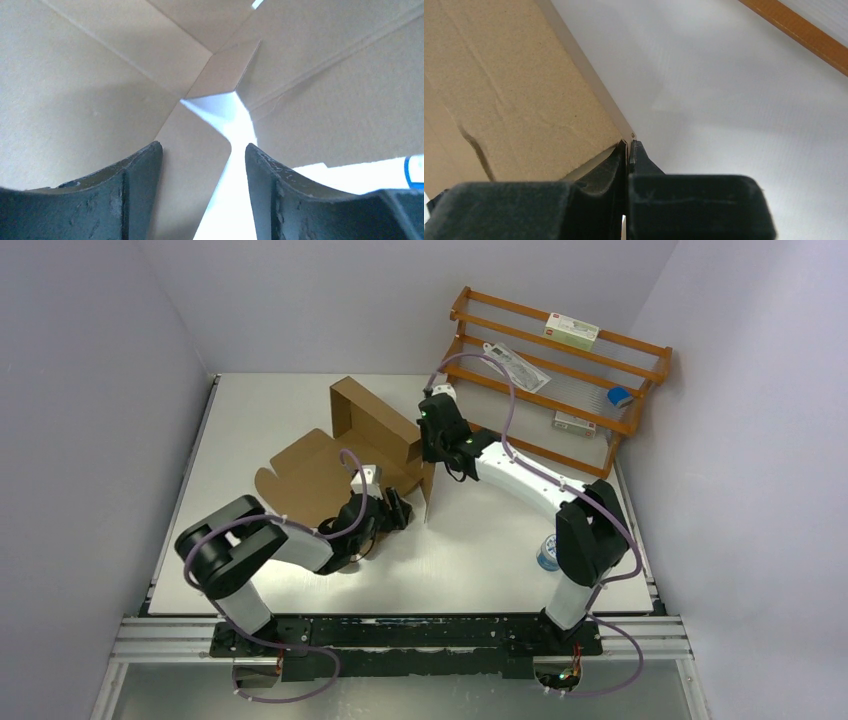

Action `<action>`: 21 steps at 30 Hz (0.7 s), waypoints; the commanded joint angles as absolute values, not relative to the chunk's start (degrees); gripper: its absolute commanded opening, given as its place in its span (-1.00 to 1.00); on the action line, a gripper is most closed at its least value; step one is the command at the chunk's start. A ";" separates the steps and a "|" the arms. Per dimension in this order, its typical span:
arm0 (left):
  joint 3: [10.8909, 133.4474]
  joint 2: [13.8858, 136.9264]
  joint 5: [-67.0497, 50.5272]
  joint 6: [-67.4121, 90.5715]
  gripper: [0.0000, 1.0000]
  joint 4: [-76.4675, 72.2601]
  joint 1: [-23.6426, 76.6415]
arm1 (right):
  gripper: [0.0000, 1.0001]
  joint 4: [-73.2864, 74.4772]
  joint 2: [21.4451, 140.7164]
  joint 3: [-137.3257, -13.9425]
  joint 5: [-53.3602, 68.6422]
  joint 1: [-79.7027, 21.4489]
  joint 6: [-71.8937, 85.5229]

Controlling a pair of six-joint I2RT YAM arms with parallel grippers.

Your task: Fold the paper box

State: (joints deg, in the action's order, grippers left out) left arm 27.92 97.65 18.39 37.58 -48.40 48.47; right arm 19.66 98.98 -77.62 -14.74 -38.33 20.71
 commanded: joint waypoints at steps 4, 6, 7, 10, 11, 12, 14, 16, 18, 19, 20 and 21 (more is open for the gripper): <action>24.56 93.56 17.24 33.53 0.21 -36.39 48.43 | -1.00 18.24 100.15 -79.83 -12.76 -38.18 18.37; 24.06 94.35 16.34 34.35 0.12 -36.06 48.43 | -1.00 18.64 100.27 -80.17 -12.74 -38.19 18.79; 23.88 94.73 15.31 34.67 0.07 -36.32 48.43 | -1.00 18.90 100.36 -80.42 -12.77 -38.22 19.19; 24.25 96.23 12.89 35.76 -0.09 -36.24 48.87 | -1.00 20.37 100.99 -82.14 -12.74 -38.15 20.97; 24.53 96.79 12.43 36.07 -0.15 -36.24 49.16 | -1.00 21.18 101.32 -82.97 -12.74 -38.07 21.63; 24.59 97.37 11.83 36.54 -0.19 -36.66 49.55 | -1.00 22.02 101.66 -83.79 -12.85 -38.10 22.18; 24.59 98.37 10.51 37.77 -0.27 -38.21 50.46 | -1.00 23.43 102.26 -85.17 -14.03 -38.13 23.86; 24.66 99.51 8.51 39.49 -0.32 -40.57 51.48 | -1.00 24.24 102.69 -85.80 -15.14 -38.08 25.10; 24.98 100.48 7.04 41.12 -0.34 -42.59 52.71 | -1.00 24.57 102.94 -85.83 -16.59 -37.89 26.33; 25.04 100.82 6.20 41.75 -0.35 -43.63 53.29 | -1.00 24.52 102.88 -85.56 -17.15 -37.82 26.97; 25.16 101.15 5.43 42.46 -0.36 -44.71 53.77 | -1.00 24.29 102.76 -85.08 -17.52 -37.64 27.29; 25.14 101.30 4.88 43.12 -0.37 -45.92 54.19 | -1.00 23.70 102.48 -84.46 -18.02 -37.61 27.66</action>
State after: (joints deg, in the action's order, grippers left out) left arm 25.74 98.39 12.53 38.96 -47.33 51.64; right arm 24.82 102.45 -84.01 -15.07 -38.11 23.11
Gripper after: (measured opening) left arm 0.323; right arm 0.033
